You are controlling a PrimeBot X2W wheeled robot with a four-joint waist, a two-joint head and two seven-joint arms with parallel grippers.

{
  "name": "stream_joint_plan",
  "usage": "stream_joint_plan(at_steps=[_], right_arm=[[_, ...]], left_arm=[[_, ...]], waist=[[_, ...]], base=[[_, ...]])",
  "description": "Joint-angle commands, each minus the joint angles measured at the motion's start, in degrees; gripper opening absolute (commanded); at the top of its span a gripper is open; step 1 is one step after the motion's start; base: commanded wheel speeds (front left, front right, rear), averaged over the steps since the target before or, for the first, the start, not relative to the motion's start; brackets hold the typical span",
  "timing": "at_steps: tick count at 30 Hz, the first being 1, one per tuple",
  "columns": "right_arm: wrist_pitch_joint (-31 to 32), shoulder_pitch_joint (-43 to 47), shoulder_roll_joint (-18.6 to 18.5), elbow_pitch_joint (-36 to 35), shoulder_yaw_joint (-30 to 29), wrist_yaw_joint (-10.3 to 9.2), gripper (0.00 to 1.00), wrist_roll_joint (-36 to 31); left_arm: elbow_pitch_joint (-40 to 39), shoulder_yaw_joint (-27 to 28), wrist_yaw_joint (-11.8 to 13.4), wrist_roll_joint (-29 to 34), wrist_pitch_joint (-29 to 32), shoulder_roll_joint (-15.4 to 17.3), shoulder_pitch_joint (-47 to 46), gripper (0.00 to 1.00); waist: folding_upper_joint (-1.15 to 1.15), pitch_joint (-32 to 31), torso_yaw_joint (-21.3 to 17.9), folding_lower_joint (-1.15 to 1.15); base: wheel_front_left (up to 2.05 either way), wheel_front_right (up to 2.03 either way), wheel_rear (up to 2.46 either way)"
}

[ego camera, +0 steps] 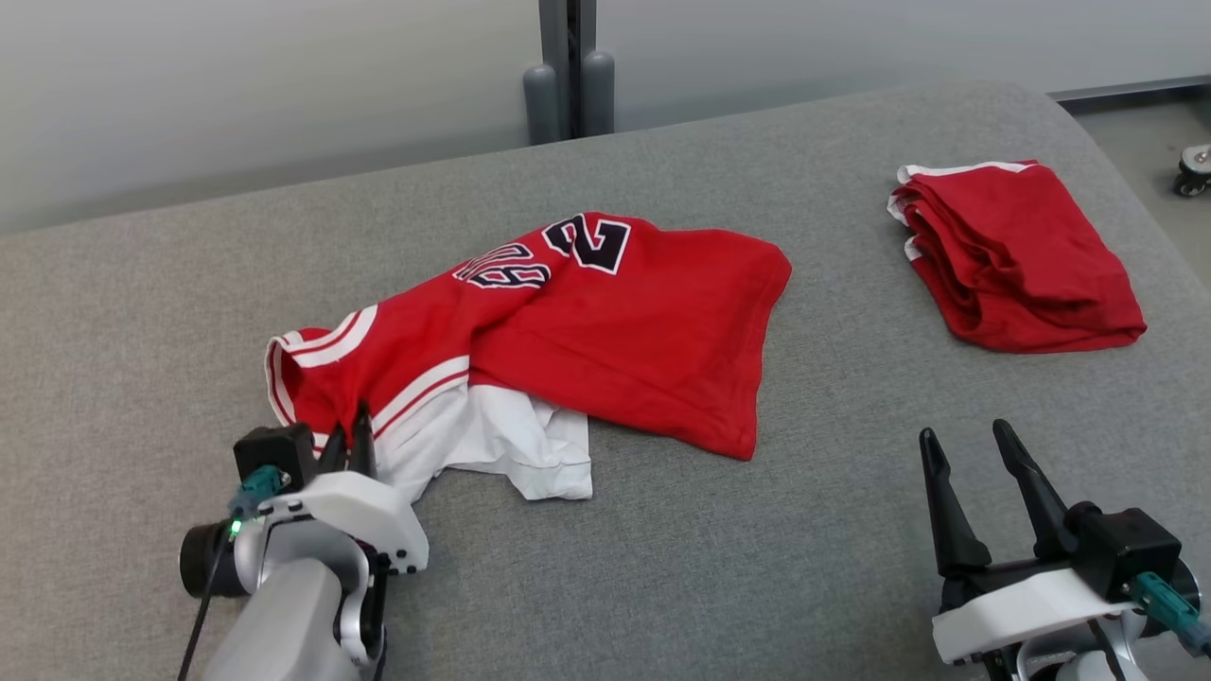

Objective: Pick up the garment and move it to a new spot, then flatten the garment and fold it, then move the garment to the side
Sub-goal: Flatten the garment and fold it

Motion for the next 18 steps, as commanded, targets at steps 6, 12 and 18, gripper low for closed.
stream_joint_plan(at_steps=[6, 12, 18], right_arm=[[-0.6, -2.2, -0.2, 0.2, 0.6, 0.01, 1.00, 0.7], [-0.8, -3.3, -0.2, 0.3, 1.0, 0.01, 1.00, 0.8], [-0.7, -4.7, -0.3, 0.3, 2.0, 0.01, 1.00, 1.3]], left_arm=[[-4.2, 1.8, -0.8, 2.1, -0.3, 1.6, -6.0, 0.00], [-5.7, 2.5, -1.2, 3.7, -0.3, 2.5, -12.0, 0.00], [-1.6, 2.6, -1.2, 4.7, -0.1, 4.0, -19.4, 0.00]], waist=[[0.00, 2.3, 0.1, 0.00], [0.00, 4.3, -1.0, 0.00], [0.00, 7.1, -3.1, 0.00]], base=[[0.00, 0.00, 0.00], [0.00, 0.00, 0.00], [0.00, 0.00, 0.00]])
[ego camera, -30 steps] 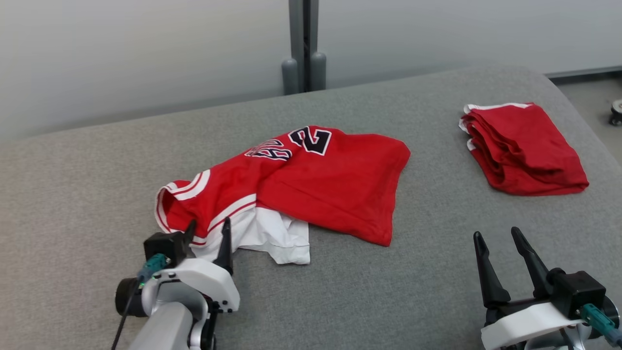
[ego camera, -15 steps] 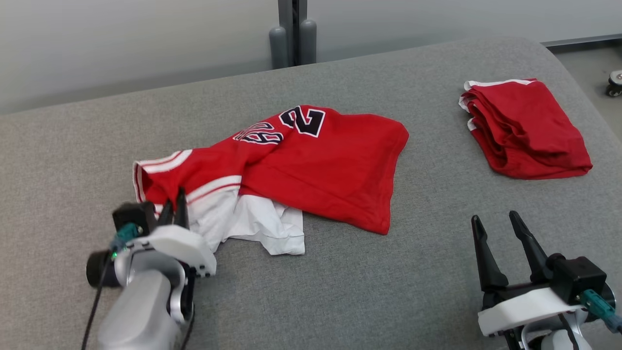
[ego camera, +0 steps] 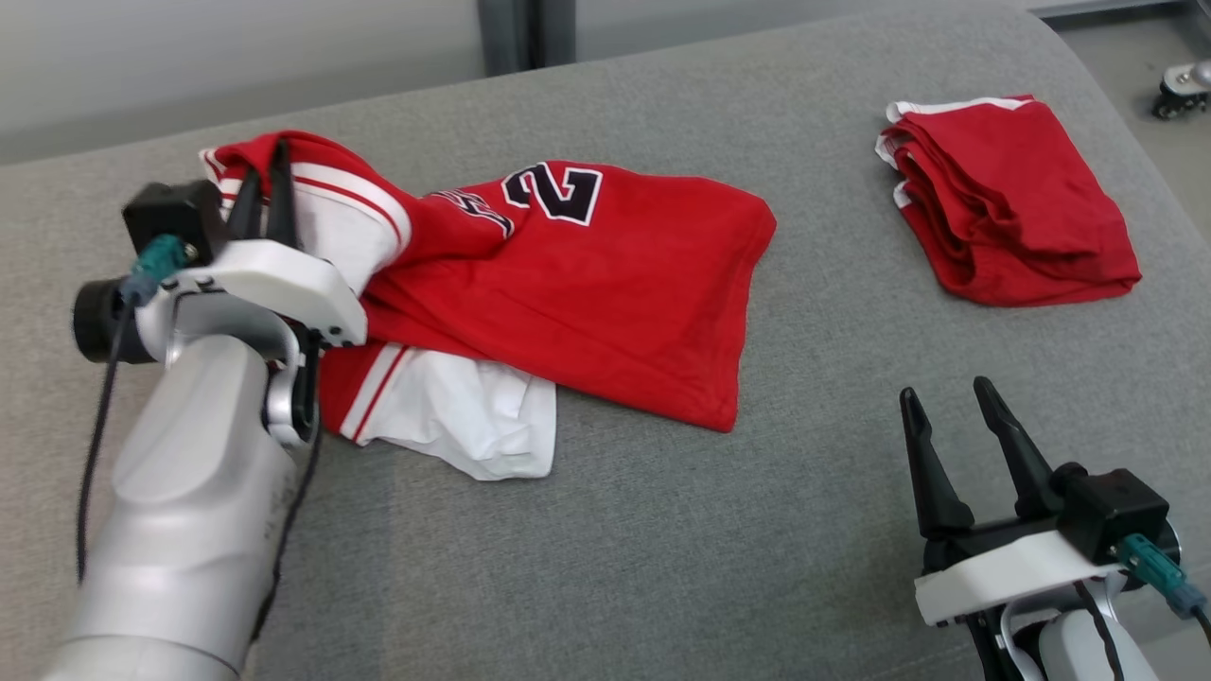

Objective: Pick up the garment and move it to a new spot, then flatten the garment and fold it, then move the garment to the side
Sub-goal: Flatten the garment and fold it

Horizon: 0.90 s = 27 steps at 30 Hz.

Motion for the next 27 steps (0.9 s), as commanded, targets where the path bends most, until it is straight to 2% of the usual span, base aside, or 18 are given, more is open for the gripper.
stream_joint_plan(at_steps=[1, 4, 5, 6, 7, 8, 14, 22, 27], right_arm=[[-0.4, -1.1, -0.3, -0.2, 0.2, 0.01, 1.00, 0.5], [-0.4, -1.8, -0.3, -0.5, 0.6, 0.01, 1.00, 0.8], [-0.4, -2.0, -0.3, -0.6, 0.6, 0.01, 1.00, 0.9], [-0.4, -2.1, -0.3, -0.6, 0.5, 0.01, 1.00, 1.0], [-0.4, -2.1, -0.3, -0.6, 0.5, 0.01, 1.00, 1.0], [-0.4, -2.0, -0.3, -0.6, 0.4, 0.01, 1.00, 1.0], [-0.4, -0.8, -0.3, 0.1, -0.4, 0.01, 1.00, 0.0], [-0.3, 0.5, -0.3, 0.6, 0.1, 0.01, 1.00, -0.7], [-0.3, 0.8, -0.3, 0.8, 0.0, 0.01, 1.00, -0.7]], left_arm=[[1.6, 0.5, 0.2, 0.1, 0.1, 0.9, -1.9, 0.00], [5.7, 1.1, 0.5, -0.3, 0.4, 2.1, -4.5, 0.00], [7.0, 1.3, 0.5, -0.5, 0.4, 2.5, -5.1, 0.07], [8.3, 1.5, 0.5, -0.5, 0.4, 2.8, -5.7, 0.26], [9.3, 1.6, 0.5, -0.5, 0.3, 3.1, -6.2, 0.77], [10.1, 1.7, 0.3, -0.5, 0.2, 3.3, -6.5, 1.00], [8.7, 3.6, -0.6, -1.2, -0.3, 2.6, -5.0, 1.00], [0.6, 4.3, -2.5, 0.4, -0.2, -1.1, 5.3, 1.00], [-0.4, 2.5, -3.5, 0.9, -0.2, -2.9, 10.5, 1.00]], waist=[[0.00, 1.4, -1.3, 0.00], [0.00, 2.6, -2.4, 0.00], [0.00, 2.9, -2.6, 0.00], [0.00, 3.1, -2.7, 0.00], [0.00, 3.2, -2.8, 0.00], [0.00, 3.2, -2.8, 0.00], [0.00, 1.1, -0.6, 0.00], [0.00, -3.4, 4.0, 0.00], [0.00, -4.3, 5.4, 0.00]], base=[[0.00, 0.00, 0.00], [0.00, 0.00, 0.00], [0.00, 0.00, 0.00], [0.00, 0.00, 0.00], [0.00, 0.00, 0.00], [0.00, 0.00, 0.00], [0.00, 0.00, 0.00], [0.00, 0.00, 0.00], [0.00, 0.00, 0.00]])
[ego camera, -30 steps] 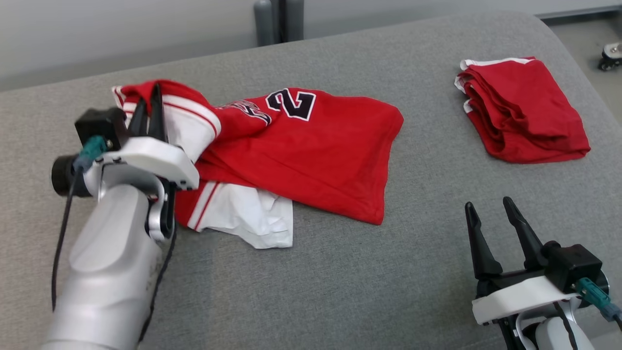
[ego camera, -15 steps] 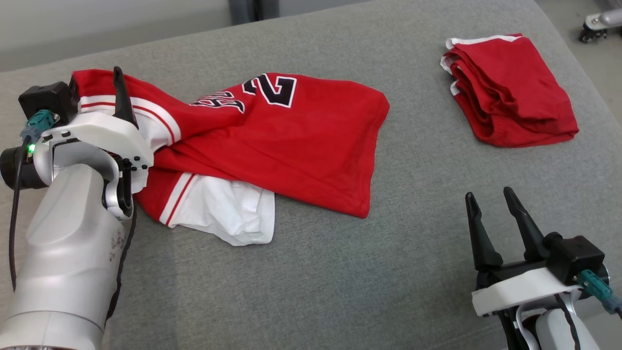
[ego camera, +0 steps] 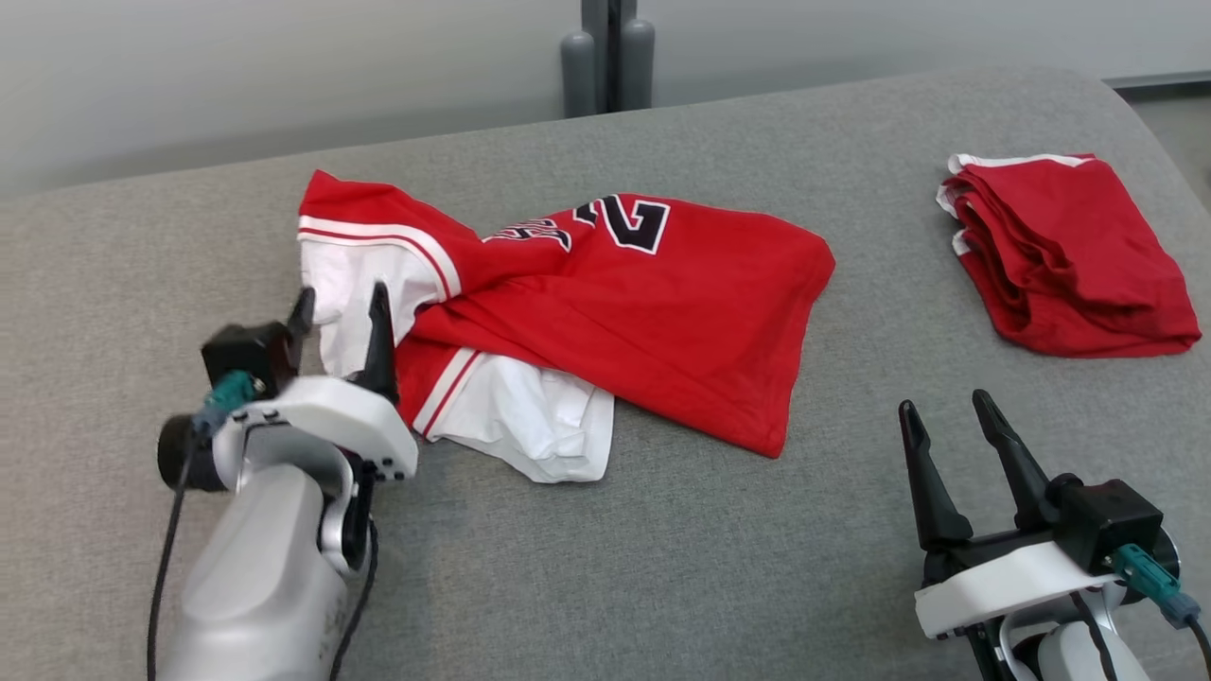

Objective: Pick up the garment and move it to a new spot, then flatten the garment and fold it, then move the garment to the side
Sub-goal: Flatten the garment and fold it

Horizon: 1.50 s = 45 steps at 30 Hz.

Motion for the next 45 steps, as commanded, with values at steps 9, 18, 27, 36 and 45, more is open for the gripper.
stream_joint_plan(at_steps=[9, 18, 27, 36, 45], right_arm=[[-0.3, 0.6, -0.3, 0.6, 0.3, 0.01, 1.00, -0.5], [-0.3, 0.2, -0.3, 0.4, -0.4, 0.01, 1.00, 0.0], [-0.3, 1.0, -0.3, 0.6, -1.6, 0.01, 1.00, -0.3], [-0.3, 2.7, -0.3, 1.3, -1.9, 0.01, 1.00, -0.2], [-0.3, 5.4, -0.3, 3.2, -3.2, 0.01, 1.00, -1.0]], left_arm=[[6.1, -2.5, 0.0, 1.2, -0.1, -0.2, 1.3, 1.00], [12.3, -1.2, 1.5, 0.4, -0.1, 1.9, -2.1, 0.43], [2.8, 1.5, 0.9, 1.8, -0.1, 2.3, 1.7, 0.00], [-9.3, 0.7, -1.2, 3.8, -0.1, 1.6, 9.3, 0.00], [-23.3, 0.6, 1.1, 2.4, 3.9, 3.1, 22.3, 0.00]], waist=[[0.00, -0.4, -0.9, 0.00], [0.00, 1.1, -3.7, 0.00], [0.00, -1.0, -1.8, 0.00], [0.00, -5.5, 2.4, 0.00], [0.00, -7.3, 6.5, 0.00]], base=[[0.00, 0.00, 0.00], [0.00, 0.00, 0.00], [0.00, 0.00, 0.00], [0.00, 0.00, 0.00], [0.00, 0.00, 0.00]])
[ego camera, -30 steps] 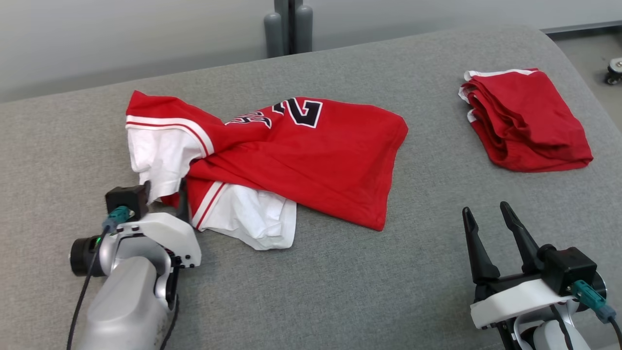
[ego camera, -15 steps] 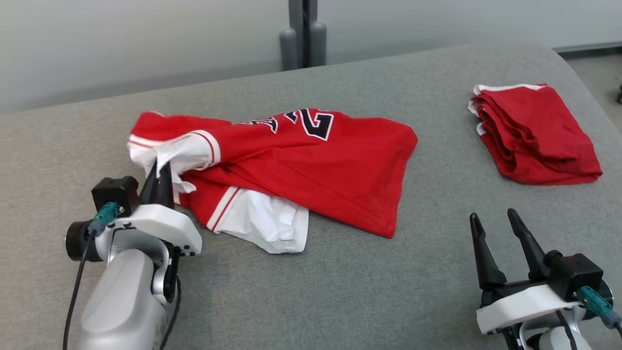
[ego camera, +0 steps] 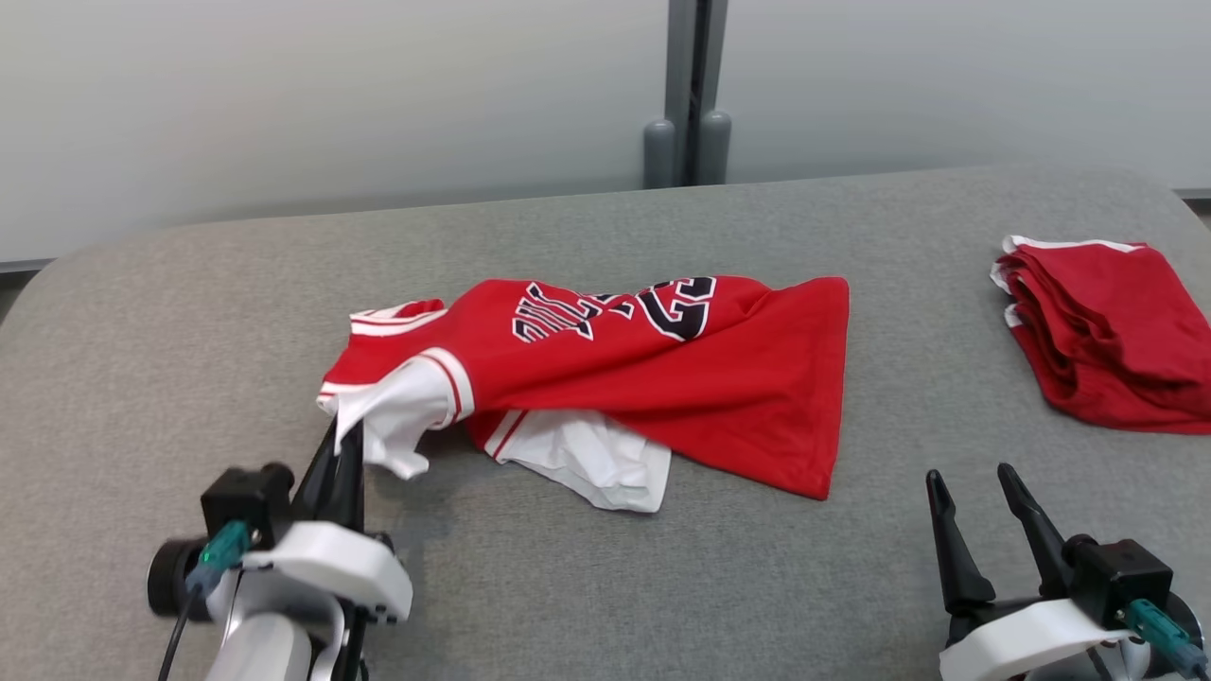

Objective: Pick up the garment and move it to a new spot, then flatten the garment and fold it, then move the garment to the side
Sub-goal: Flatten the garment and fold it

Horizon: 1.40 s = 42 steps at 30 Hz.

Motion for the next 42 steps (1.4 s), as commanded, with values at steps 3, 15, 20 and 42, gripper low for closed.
stream_joint_plan(at_steps=[3, 15, 20, 42], right_arm=[[0.3, 1.2, -0.3, 1.7, -0.1, 0.01, 1.00, -0.7], [1.4, 0.6, -0.3, 7.3, 1.6, 0.01, 1.00, -1.3], [1.6, -1.3, -0.3, 10.6, 2.8, 0.01, 1.00, -1.8], [-0.1, -11.7, -0.3, 31.3, 0.2, 0.01, 0.85, -2.3]], left_arm=[[-4.1, 0.9, 1.6, -1.4, 1.9, 0.7, 5.2, 0.00], [-4.5, 1.0, 3.5, -3.1, 4.6, 0.5, 13.0, 0.00], [-1.2, 0.0, 2.8, -3.9, 3.4, -0.6, 12.8, 0.24], [3.1, -3.8, 1.8, -3.7, -0.6, -2.4, 9.4, 1.00]], waist=[[0.00, -0.8, 1.8, 0.00], [0.00, -2.7, 5.0, 0.00], [0.00, -3.0, 6.4, 0.00], [0.00, -3.0, 13.8, 0.00]], base=[[0.00, 0.00, 0.00], [0.00, 0.00, 0.00], [0.00, 0.00, 0.00], [0.00, 0.00, 0.00]])
